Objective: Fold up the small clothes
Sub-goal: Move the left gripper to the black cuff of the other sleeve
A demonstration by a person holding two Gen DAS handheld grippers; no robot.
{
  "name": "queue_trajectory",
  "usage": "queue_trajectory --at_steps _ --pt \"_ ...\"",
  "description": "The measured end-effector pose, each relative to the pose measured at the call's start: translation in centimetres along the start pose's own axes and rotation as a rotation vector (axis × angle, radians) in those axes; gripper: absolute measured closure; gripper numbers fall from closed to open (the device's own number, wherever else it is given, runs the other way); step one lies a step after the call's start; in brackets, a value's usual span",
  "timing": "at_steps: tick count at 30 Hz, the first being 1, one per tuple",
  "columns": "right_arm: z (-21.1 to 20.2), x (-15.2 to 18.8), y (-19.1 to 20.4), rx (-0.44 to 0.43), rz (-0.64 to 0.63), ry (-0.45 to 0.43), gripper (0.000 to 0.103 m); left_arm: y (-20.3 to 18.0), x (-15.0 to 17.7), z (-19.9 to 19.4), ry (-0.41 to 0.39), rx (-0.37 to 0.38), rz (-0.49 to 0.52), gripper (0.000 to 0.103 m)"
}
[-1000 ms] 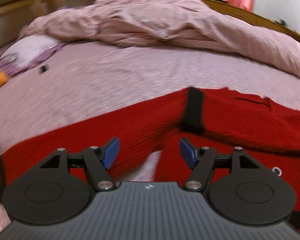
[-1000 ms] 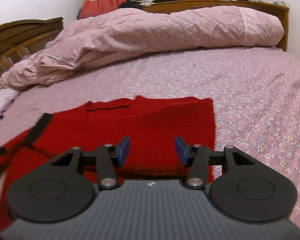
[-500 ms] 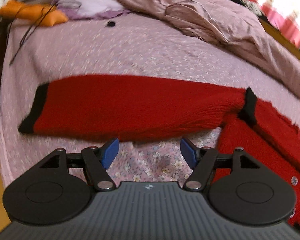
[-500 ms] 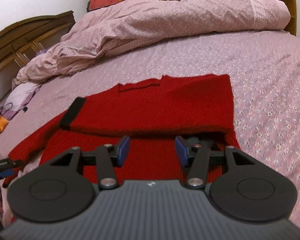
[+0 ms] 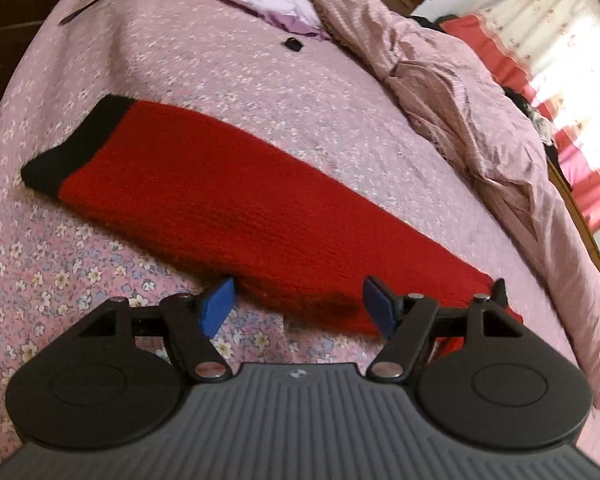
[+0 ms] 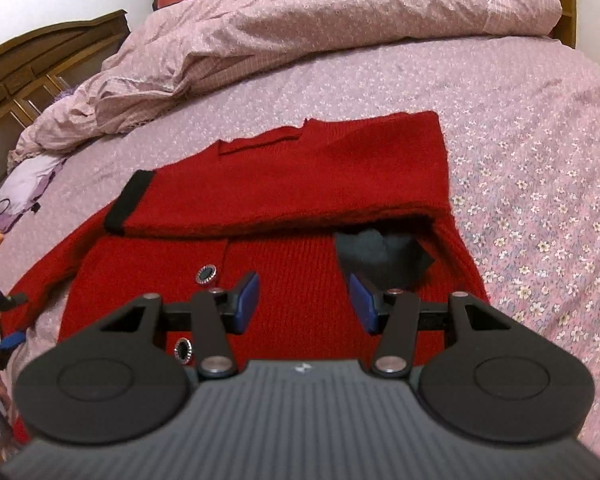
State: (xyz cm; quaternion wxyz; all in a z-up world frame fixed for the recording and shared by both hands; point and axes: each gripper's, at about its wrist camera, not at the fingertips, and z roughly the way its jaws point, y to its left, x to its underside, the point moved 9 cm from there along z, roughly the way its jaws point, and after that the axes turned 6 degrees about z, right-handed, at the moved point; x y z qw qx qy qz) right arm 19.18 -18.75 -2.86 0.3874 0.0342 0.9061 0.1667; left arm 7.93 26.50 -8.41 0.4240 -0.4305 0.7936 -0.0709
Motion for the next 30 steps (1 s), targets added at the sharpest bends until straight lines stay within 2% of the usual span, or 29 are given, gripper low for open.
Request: queue_trajectory --at_steps 8,13,18,23,28,29,30 --pt "0.1 0.0 0.5 0.002 -0.017 0.003 0.051 0.0 0.8 0.1 -0.010 0.005 -0.008 0.027" --pt "0.0 0.1 0.5 0.002 -0.020 0.006 0.051 0.4 -0.6 0.6 -0.071 0.010 -0.045 0.028" --pt "-0.2 0.0 0.4 0.005 -0.017 0.000 0.050 0.0 -2.1 0.1 -0.140 0.012 0.027 0.042" --pt "0.0 0.1 0.4 0.008 -0.010 0.006 0.050 0.6 -2.7 1.2 -0.120 0.011 -0.011 0.043" --pt "0.1 0.2 1.0 0.000 -0.029 0.012 0.051 0.3 -3.5 2.1 -0.122 -0.007 0.004 0.043" --pt "0.0 0.2 1.1 -0.001 -0.032 0.012 0.050 0.2 -3.9 2.2 -0.127 -0.003 0.007 0.048" --pt "0.0 0.2 1.1 0.000 -0.034 0.011 0.050 0.0 -4.3 2.1 -0.134 -0.002 0.014 0.058"
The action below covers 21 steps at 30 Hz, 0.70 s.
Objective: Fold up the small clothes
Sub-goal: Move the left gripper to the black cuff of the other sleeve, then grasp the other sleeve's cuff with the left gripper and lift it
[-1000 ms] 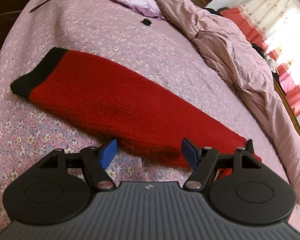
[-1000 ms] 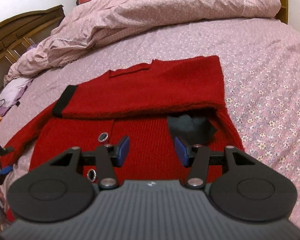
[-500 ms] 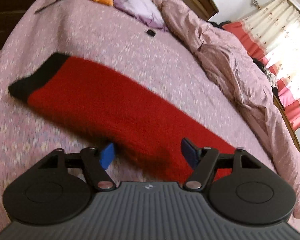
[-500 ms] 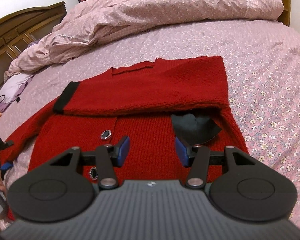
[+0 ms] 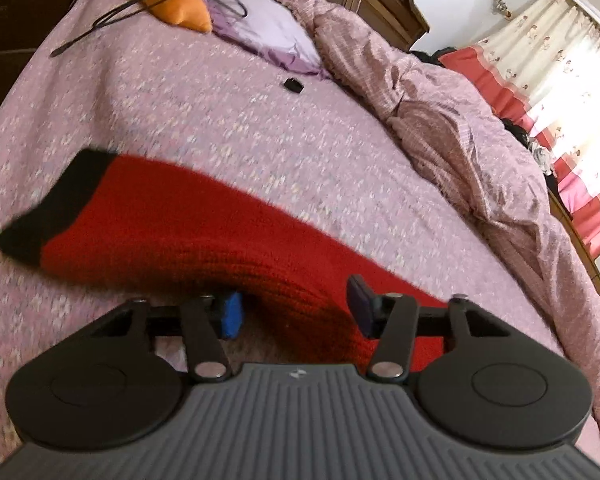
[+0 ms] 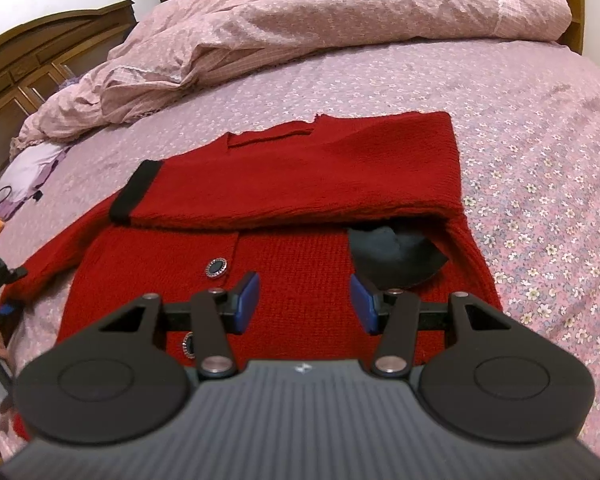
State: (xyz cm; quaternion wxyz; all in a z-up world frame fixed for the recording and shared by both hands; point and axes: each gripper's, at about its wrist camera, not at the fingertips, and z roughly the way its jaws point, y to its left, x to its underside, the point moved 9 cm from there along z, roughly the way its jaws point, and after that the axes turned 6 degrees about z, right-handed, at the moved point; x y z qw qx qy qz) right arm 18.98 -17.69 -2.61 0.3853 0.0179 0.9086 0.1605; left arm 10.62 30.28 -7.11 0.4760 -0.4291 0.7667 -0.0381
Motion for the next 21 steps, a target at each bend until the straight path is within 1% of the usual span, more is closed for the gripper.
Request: queue_trajectory --at_steps 1,2,3,4,8,13,15,18,21 --pt "-0.1 0.0 0.0 0.000 -0.001 -0.002 0.050 -0.2 -0.6 0.0 -0.005 0.004 0.010 0.063" --pt "-0.1 -0.1 0.0 0.000 -0.002 -0.005 0.050 -0.4 -1.2 0.0 -0.009 0.018 0.011 0.070" --pt "-0.2 -0.1 -0.1 -0.002 -0.001 -0.007 0.051 -0.7 -1.8 0.0 -0.016 0.034 0.009 0.074" --pt "-0.3 -0.1 -0.1 -0.008 0.002 -0.009 0.050 -1.2 -2.6 -0.2 -0.030 0.056 0.016 0.075" --pt "-0.2 0.1 -0.1 -0.023 0.016 -0.008 0.050 -4.4 -5.9 -1.0 -0.100 0.133 0.094 0.083" --pt "-0.3 0.4 0.3 -0.040 0.012 -0.004 0.050 -9.9 -9.7 -2.3 -0.180 0.247 0.166 0.085" --pt "-0.5 0.4 0.4 -0.045 0.008 -0.010 0.051 -12.4 -10.7 -2.9 -0.199 0.302 0.192 0.085" --pt "-0.7 0.3 0.3 -0.048 0.017 -0.019 0.051 -16.1 -10.6 -4.0 -0.204 0.384 0.239 0.085" --pt "-0.7 0.4 0.0 -0.048 0.034 -0.018 0.051 -20.2 -9.1 -5.2 -0.191 0.462 0.284 0.085"
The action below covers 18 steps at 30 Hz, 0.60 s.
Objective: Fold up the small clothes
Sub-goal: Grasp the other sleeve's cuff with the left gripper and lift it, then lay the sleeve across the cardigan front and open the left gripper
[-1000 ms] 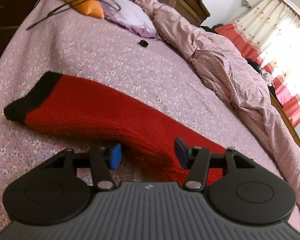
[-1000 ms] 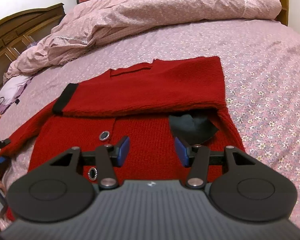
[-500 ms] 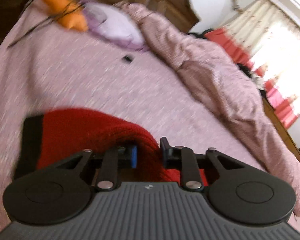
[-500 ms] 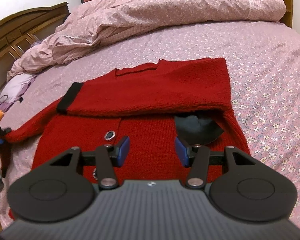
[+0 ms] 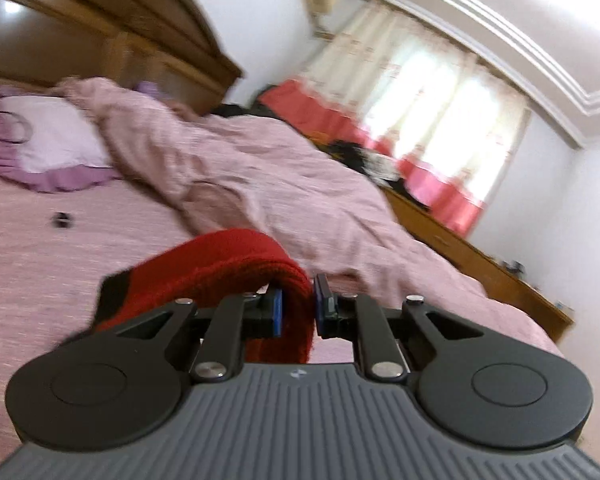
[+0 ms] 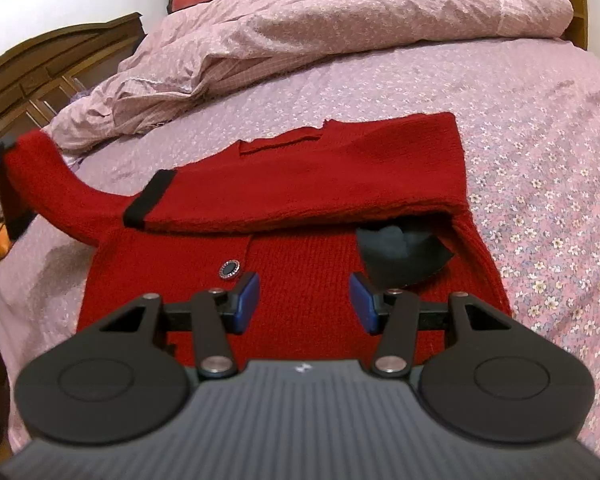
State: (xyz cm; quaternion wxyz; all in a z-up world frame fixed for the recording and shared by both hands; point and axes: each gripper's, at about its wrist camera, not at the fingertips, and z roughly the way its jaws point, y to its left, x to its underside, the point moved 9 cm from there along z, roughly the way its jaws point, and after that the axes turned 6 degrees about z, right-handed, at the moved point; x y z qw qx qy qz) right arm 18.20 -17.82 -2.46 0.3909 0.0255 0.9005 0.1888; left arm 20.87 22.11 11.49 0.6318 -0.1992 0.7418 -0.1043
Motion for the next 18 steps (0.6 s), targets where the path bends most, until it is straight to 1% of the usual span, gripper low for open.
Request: queue_trajectory --at_steps 3,6,9,11,14,16,18 --pt "0.1 0.2 -0.1 -0.002 0.012 0.004 0.051 -4.3 1.4 0.7 0.029 0.081 0.038 0.085" --pt "-0.1 0.2 -0.1 -0.012 0.014 0.002 0.051 -8.2 3.6 1.7 0.075 0.142 0.076 0.085" --pt "-0.5 0.1 -0.3 -0.022 0.032 -0.003 0.051 -11.3 6.2 2.7 0.133 0.194 0.075 0.085" --pt "-0.8 -0.1 -0.6 -0.032 0.055 -0.007 0.050 -12.9 8.1 3.1 0.167 0.218 0.079 0.085" --pt "-0.9 -0.1 -1.0 -0.028 0.067 -0.013 0.050 -15.0 11.0 3.9 0.216 0.234 0.102 0.085" --pt "-1.0 -0.1 -1.3 -0.031 0.080 -0.014 0.050 -15.6 13.1 4.5 0.252 0.237 0.124 0.085" --pt "-1.0 0.0 -1.5 -0.035 0.091 -0.013 0.051 -16.4 15.1 5.1 0.289 0.234 0.167 0.085"
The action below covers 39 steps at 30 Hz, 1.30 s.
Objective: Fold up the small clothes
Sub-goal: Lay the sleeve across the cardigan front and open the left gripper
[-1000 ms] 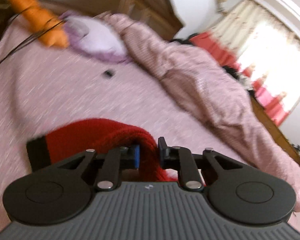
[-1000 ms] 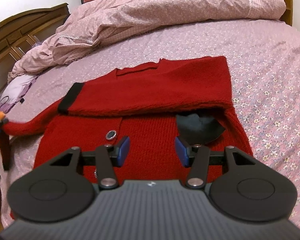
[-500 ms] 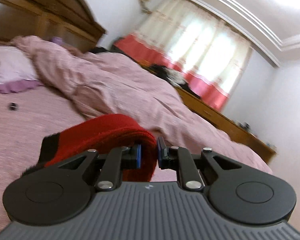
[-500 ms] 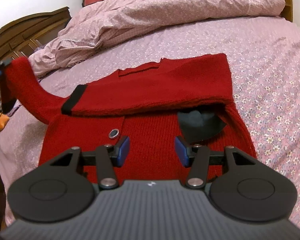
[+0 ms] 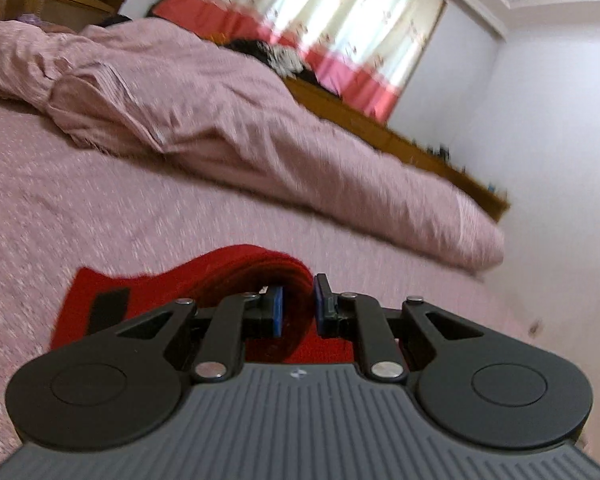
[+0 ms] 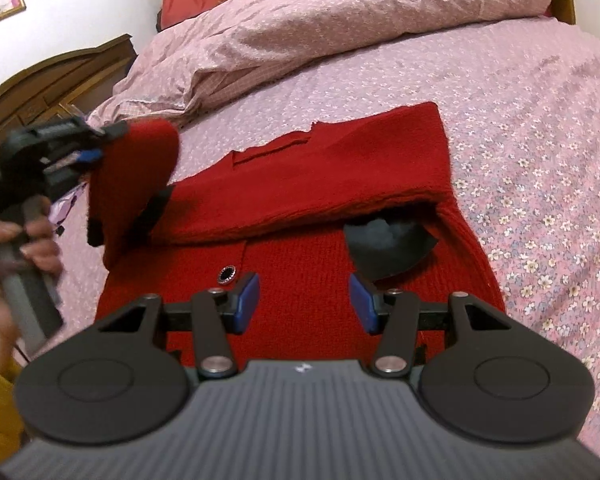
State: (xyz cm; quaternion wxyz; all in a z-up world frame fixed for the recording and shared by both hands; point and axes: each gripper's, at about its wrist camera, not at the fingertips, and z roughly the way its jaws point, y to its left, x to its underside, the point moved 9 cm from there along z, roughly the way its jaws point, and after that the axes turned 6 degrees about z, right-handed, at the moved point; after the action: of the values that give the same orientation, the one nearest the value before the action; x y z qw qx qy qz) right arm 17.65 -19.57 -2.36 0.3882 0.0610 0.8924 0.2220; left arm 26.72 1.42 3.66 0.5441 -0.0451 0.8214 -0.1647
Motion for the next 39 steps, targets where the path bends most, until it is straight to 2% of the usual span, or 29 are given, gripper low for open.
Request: queue_trajectory --at_steps 5,10,13,15,17,21,29,33,36,39 --pt "0.1 0.2 -0.3 -0.003 0.015 0.005 0.050 0.2 3.2 3.0 0.105 0.000 0.084 0.085" --pt "0.4 0.6 -0.5 -0.002 0.022 0.016 0.050 -0.1 5.7 3.3 0.179 -0.021 0.122 0.082" --pt "0.6 0.8 -0.4 -0.008 0.023 0.026 0.051 0.0 6.7 3.0 0.219 -0.046 0.154 0.070" --pt "0.8 1.0 -0.3 -0.009 0.018 0.031 0.051 0.0 7.3 2.6 0.245 -0.045 0.164 0.056" --pt "0.8 1.1 -0.2 -0.010 0.018 0.033 0.051 0.0 7.5 1.9 0.252 -0.046 0.176 0.049" --pt "0.8 1.2 0.0 -0.007 0.010 0.036 0.050 0.0 7.5 0.0 0.241 -0.049 0.208 0.039" --pt "1.2 0.5 1.9 -0.007 -0.073 0.035 0.050 3.9 7.9 -4.3 0.263 -0.146 0.175 0.038" --pt "2.2 0.0 4.1 -0.026 -0.134 0.052 0.050 7.2 8.4 -6.0 0.274 -0.265 0.139 0.038" --pt "3.4 0.1 6.0 -0.062 -0.164 0.076 0.050 8.8 8.4 -6.5 0.281 -0.288 0.096 0.038" --pt "4.5 0.0 7.6 -0.076 -0.198 0.089 0.050 10.2 8.3 -6.6 0.269 -0.342 0.082 0.038"
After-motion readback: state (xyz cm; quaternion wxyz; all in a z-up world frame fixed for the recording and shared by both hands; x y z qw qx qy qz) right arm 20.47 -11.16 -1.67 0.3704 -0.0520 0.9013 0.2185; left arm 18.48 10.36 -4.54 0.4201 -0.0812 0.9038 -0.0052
